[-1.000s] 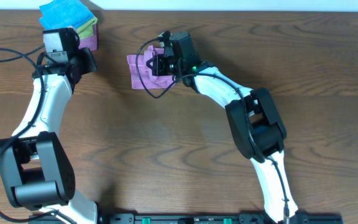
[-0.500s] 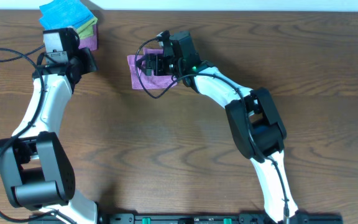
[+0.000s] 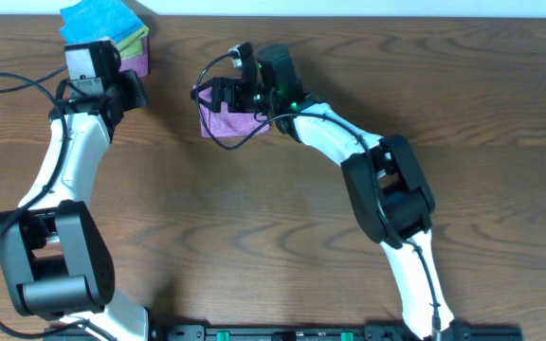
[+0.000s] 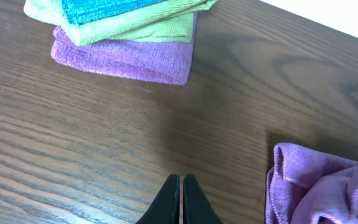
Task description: Fold the cloth
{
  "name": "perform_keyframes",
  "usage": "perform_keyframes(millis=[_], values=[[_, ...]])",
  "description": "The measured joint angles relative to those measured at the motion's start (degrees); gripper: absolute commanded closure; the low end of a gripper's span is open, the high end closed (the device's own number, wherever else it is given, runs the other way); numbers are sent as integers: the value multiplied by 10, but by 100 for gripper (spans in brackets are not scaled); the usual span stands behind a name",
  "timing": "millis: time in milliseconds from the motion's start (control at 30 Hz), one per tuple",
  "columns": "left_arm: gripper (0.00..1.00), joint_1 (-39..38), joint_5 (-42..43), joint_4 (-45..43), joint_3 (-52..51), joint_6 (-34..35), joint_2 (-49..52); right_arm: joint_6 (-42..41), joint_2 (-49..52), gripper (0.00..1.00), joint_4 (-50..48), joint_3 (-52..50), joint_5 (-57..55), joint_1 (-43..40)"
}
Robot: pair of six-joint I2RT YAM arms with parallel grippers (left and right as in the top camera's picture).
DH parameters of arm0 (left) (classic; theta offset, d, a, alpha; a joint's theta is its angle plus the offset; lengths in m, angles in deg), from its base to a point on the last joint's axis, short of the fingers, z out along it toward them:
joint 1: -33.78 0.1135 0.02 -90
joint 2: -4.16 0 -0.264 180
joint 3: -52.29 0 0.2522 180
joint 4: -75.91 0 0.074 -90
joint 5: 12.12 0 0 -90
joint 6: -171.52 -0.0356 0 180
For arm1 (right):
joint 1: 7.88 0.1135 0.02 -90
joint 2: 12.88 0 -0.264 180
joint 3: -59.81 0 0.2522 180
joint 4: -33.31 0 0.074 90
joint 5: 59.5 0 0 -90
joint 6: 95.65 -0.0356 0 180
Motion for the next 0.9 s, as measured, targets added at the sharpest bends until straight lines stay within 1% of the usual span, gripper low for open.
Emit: perform_keyframes(millis=[333, 600, 667, 767, 900], values=[[94, 0, 0, 0, 0, 0, 0, -2, 0, 1, 2, 0, -7, 7], [93, 0, 0, 0, 0, 0, 0, -1, 0, 1, 2, 0, -42, 7], [93, 0, 0, 0, 0, 0, 0, -1, 1, 1, -3, 0, -45, 7], [93, 0, 0, 0, 0, 0, 0, -1, 5, 3, -12, 0, -49, 9], [93, 0, 0, 0, 0, 0, 0, -2, 20, 2, -34, 0, -52, 12]])
